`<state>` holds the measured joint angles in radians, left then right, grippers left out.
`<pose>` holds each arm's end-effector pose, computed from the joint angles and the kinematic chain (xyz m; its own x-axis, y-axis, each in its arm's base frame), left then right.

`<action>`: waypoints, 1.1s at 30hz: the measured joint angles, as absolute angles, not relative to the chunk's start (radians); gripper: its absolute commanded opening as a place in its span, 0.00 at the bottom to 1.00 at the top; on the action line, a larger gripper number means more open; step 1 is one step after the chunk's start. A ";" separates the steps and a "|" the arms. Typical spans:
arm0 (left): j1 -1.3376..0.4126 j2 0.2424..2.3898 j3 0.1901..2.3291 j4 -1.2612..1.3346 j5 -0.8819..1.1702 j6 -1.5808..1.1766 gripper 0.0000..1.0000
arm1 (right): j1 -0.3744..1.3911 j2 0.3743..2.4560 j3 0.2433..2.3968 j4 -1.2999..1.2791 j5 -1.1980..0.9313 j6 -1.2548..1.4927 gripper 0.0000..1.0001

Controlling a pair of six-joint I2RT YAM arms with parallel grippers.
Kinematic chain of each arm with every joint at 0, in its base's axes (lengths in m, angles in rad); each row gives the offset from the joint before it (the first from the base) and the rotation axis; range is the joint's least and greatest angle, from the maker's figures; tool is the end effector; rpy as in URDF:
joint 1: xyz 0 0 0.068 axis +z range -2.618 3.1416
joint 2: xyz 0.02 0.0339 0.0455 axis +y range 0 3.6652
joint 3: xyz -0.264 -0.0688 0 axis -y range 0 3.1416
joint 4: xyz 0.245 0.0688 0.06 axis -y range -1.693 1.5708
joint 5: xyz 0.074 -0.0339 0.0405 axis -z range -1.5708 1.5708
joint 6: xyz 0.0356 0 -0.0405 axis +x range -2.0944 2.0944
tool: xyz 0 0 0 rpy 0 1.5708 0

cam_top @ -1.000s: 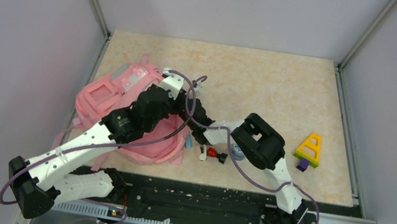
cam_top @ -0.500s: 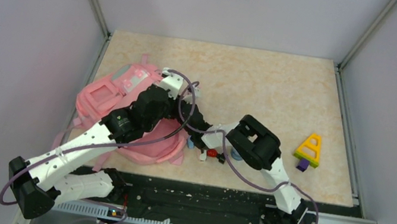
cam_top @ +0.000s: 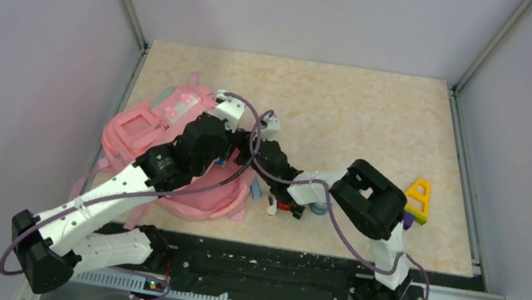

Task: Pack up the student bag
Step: Place the book in the student bag, then move the student bag to the center of the board.

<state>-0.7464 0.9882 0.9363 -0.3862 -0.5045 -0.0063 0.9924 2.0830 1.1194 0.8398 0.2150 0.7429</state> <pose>0.1716 -0.1352 0.3365 -0.3132 0.2821 -0.9068 0.2711 0.9417 0.1993 0.2504 0.3696 0.1632 -0.5248 0.4050 -0.7487 -0.4716 0.5939 0.6518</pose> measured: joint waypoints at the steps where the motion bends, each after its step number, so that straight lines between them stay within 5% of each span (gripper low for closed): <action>1: -0.746 0.988 0.936 -0.386 -0.505 -0.006 0.00 | 0.992 2.067 1.105 0.836 0.215 0.740 0.74; 6: -0.746 0.988 0.936 -0.386 -0.505 -0.006 0.00 | 0.992 1.958 0.996 0.813 0.221 0.693 0.71; 14: -0.745 0.988 0.934 -0.385 -0.505 -0.006 0.00 | 0.993 1.814 0.976 0.607 0.295 0.504 0.79; 26: -0.732 0.985 0.933 -0.378 -0.503 -0.008 0.00 | 1.006 1.921 1.097 0.346 0.266 0.314 0.83; 31: -0.675 0.987 0.933 -0.364 -0.451 -0.029 0.00 | 1.003 1.993 1.195 0.270 0.238 0.289 0.51; 33: -0.640 0.994 0.933 -0.352 -0.429 -0.039 0.00 | 0.989 2.005 1.230 0.224 0.236 0.285 0.24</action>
